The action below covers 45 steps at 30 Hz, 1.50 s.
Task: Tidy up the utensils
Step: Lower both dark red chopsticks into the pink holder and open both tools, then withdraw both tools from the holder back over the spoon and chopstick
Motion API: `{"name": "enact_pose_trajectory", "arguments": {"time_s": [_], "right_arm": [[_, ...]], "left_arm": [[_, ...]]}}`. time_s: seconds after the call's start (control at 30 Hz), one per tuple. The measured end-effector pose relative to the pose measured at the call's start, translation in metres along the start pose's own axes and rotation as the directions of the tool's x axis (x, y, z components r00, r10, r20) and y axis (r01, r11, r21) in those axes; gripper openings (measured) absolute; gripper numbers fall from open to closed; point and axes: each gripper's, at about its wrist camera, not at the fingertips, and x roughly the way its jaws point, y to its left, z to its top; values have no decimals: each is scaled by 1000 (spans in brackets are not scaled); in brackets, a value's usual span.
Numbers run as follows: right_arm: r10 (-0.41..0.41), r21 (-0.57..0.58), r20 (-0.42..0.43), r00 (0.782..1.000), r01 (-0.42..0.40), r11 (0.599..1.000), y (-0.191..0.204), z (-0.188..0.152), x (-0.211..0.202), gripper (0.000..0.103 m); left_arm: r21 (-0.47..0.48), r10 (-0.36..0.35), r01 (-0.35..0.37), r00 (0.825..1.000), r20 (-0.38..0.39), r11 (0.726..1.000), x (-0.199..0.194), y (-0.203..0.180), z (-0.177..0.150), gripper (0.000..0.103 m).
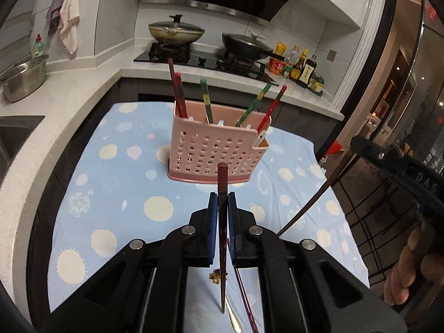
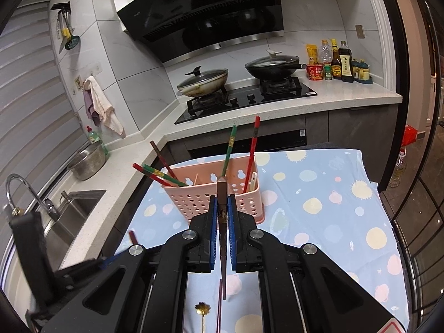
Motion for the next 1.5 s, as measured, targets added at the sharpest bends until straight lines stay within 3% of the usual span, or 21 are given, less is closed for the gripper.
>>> {"name": "enact_pose_trajectory", "arguments": {"time_s": [0.2,0.5,0.7,0.87,1.0,1.13,1.33,1.4,1.47,1.5], "right_arm": [[41,3,23,999,-41,999,5,14,-9,7],[53,-46,126,991,-47,998,17,76,-8,7],[65,-35,193,979,-59,998,19,123,10,7],[54,-25,217,975,-50,998,19,145,35,7],[39,-24,177,983,-35,999,17,142,66,7],[23,-35,103,994,-19,999,15,125,96,7],[2,-58,8,1000,-1,998,14,100,126,8],[-7,-59,8,1000,7,998,14,96,127,15],[-15,-58,22,1000,16,998,14,94,123,28],[-14,-57,28,999,16,998,14,93,121,30]], "left_arm": [[12,-25,24,992,121,1000,-40,-5,37,7],[79,-53,32,959,279,996,-63,-29,114,7],[93,-47,14,933,357,996,-48,-38,162,7],[78,-31,1,923,384,997,-24,-33,180,7],[69,-11,-14,932,361,998,4,-24,182,7],[63,28,-48,956,293,997,39,-13,171,7],[34,50,-59,974,221,998,68,6,155,8],[29,60,-68,976,210,997,70,7,150,8],[27,74,-82,976,205,996,70,9,147,19],[25,81,-88,975,208,996,68,10,145,31]]}}
